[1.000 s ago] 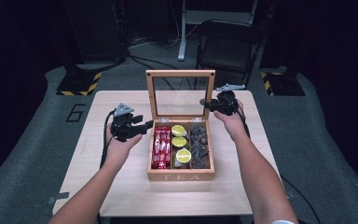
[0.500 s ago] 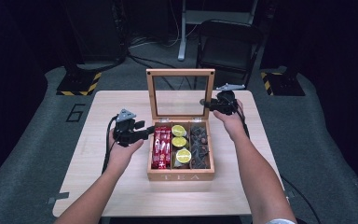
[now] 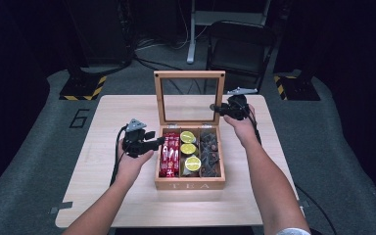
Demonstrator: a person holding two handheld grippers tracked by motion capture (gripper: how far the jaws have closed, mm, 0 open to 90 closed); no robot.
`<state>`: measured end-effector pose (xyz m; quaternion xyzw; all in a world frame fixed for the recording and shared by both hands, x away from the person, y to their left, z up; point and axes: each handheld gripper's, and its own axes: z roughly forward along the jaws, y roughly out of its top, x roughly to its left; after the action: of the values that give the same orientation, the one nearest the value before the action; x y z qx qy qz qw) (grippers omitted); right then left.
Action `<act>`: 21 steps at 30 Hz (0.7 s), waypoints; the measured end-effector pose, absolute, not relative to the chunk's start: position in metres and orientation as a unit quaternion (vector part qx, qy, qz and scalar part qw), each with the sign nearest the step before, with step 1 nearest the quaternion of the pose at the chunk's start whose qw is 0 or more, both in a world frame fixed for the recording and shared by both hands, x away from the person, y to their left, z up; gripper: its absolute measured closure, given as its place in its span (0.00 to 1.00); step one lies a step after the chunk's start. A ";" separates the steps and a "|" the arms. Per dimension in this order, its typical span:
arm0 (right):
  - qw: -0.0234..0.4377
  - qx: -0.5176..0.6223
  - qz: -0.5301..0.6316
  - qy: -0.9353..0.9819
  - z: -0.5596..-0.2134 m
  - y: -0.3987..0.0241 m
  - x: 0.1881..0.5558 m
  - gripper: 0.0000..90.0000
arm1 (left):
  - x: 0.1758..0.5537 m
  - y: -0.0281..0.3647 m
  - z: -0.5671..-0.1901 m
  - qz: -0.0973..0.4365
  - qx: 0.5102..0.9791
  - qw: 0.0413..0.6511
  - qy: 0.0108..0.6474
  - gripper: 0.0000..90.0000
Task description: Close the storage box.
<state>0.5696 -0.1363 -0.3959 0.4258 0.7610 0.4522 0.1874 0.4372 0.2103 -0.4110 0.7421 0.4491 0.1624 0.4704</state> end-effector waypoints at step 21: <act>0.180 0.433 0.465 0.751 -0.400 -0.137 0.576 0.72 | 0.435 0.201 -0.428 0.148 0.748 0.464 0.450 0.52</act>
<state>0.5761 -0.1374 -0.4003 0.4329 0.7510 0.4650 0.1800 0.4345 0.2013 -0.4280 0.7481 0.4502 0.1482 0.4644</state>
